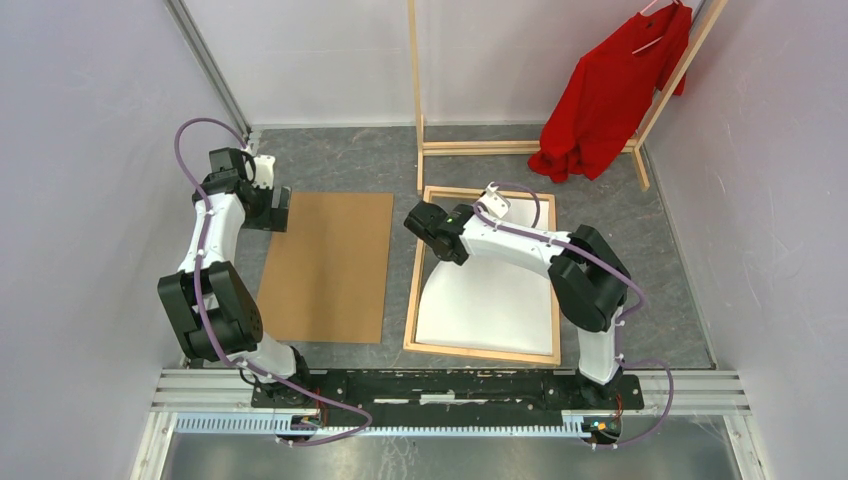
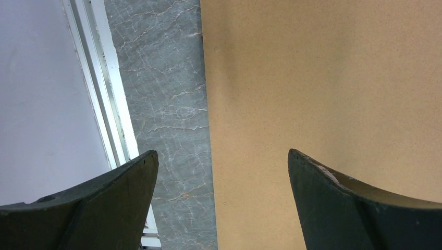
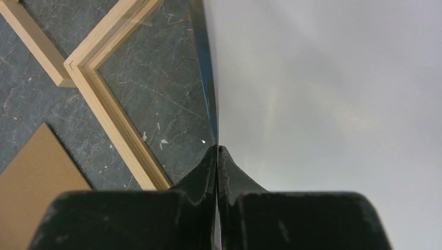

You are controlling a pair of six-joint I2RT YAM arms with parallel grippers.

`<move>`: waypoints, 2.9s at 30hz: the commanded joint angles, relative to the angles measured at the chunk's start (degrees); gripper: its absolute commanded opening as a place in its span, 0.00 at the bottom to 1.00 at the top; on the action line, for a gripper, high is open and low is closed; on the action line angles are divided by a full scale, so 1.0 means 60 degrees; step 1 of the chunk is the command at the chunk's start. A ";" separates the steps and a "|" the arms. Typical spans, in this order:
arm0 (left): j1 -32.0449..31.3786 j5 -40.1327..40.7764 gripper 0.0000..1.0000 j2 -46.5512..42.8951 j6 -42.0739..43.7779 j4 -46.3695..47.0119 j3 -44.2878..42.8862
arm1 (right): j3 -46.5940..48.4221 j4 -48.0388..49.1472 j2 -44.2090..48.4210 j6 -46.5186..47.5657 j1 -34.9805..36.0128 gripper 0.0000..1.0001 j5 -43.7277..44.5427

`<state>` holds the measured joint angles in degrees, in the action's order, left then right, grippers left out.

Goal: Put the photo into the frame
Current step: Turn over the photo from the photo frame, then adjust the photo frame item on the photo frame.

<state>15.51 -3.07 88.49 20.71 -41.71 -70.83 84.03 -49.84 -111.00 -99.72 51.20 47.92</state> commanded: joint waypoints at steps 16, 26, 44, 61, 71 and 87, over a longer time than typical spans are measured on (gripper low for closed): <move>-0.0045 0.0201 1.00 -0.0197 0.0197 0.0137 -0.0018 | 0.0898 0.0749 -0.0136 0.3630 -0.0219 0.98 -0.0347; -0.0049 0.0262 1.00 0.0008 0.0209 0.0138 -0.0119 | 0.0583 0.2404 0.0326 0.6004 -0.0590 0.98 -0.1377; -0.0050 0.0352 1.00 0.0399 0.0282 0.0270 -0.0061 | -0.0430 0.6191 0.0281 0.9379 -0.3160 0.25 -0.4687; -0.0050 0.0274 1.00 0.0300 0.0385 0.0265 0.0037 | -0.0223 0.6301 -0.1229 0.9456 -0.3878 0.14 -0.5171; -0.0050 0.0157 1.00 0.0239 0.0429 0.0306 0.0189 | -0.0332 0.6485 -0.1076 0.9511 -0.4010 0.14 -0.5357; -0.0052 0.0087 1.00 0.0223 0.0447 0.0348 0.0218 | 0.0363 0.6024 -0.1928 0.9647 -0.4117 0.13 -0.5676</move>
<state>15.35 -1.63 91.33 20.75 -41.36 -69.23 85.06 -12.95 -120.68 -42.92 26.57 14.81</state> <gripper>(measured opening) 0.996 0.139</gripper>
